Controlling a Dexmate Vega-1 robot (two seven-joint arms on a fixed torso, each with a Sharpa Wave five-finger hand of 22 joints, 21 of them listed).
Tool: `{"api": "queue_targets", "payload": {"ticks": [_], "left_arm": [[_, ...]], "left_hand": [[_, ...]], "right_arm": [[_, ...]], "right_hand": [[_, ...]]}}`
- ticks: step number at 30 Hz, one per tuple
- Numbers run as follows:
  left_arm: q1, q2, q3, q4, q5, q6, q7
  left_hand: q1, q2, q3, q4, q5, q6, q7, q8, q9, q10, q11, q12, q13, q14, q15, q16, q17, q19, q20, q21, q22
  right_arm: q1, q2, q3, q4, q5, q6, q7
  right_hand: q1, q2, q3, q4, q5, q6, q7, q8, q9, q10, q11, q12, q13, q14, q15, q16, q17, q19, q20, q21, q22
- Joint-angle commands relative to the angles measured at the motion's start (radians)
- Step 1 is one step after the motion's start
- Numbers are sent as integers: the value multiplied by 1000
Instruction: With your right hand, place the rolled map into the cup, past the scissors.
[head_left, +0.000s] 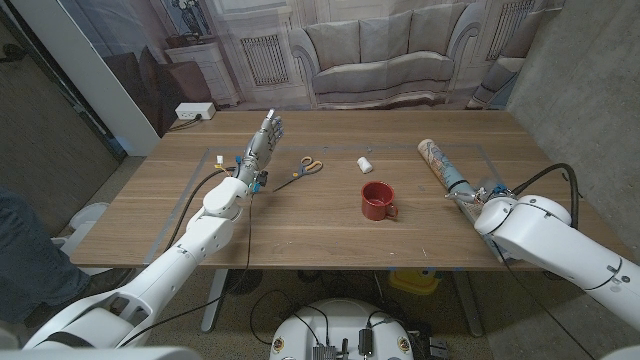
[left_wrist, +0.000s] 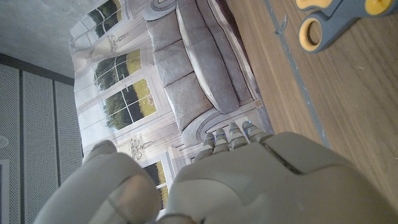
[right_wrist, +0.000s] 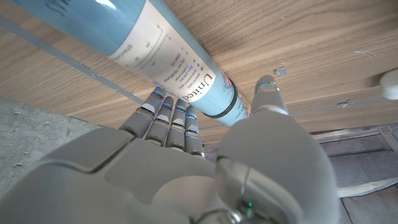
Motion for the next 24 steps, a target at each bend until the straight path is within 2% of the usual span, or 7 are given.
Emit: {"api": "queue_targets", "payload": {"ticks": [1,24], "left_arm": [[2,5,-3,-2,-4,5,-6],[2,-2,0,6,-6,7,-4]], "left_hand": [[5,7,-7,1,-1,1,1,1,5,0,-1,4,6,-1,3,2,4,-6,6,7,3],[7,9,-12,1,-1,2,-1,2,5,-1,-5,4,6,-2,2,2,4,-7,15,7,3]], "right_arm": [[15,4,-17,22,12,-1,3],[64,-6,-60,69,39,-29,17]], "right_hand": [[9,4,2,1,10,8,-6,3,2,10,-1,4,4,10,-2,5,2,6,-2,0,5],[41,20,13,-4,16,10,-10,1,3,13,-5,2,4,16,-6,4,3,14,-7,-6,6]]}}
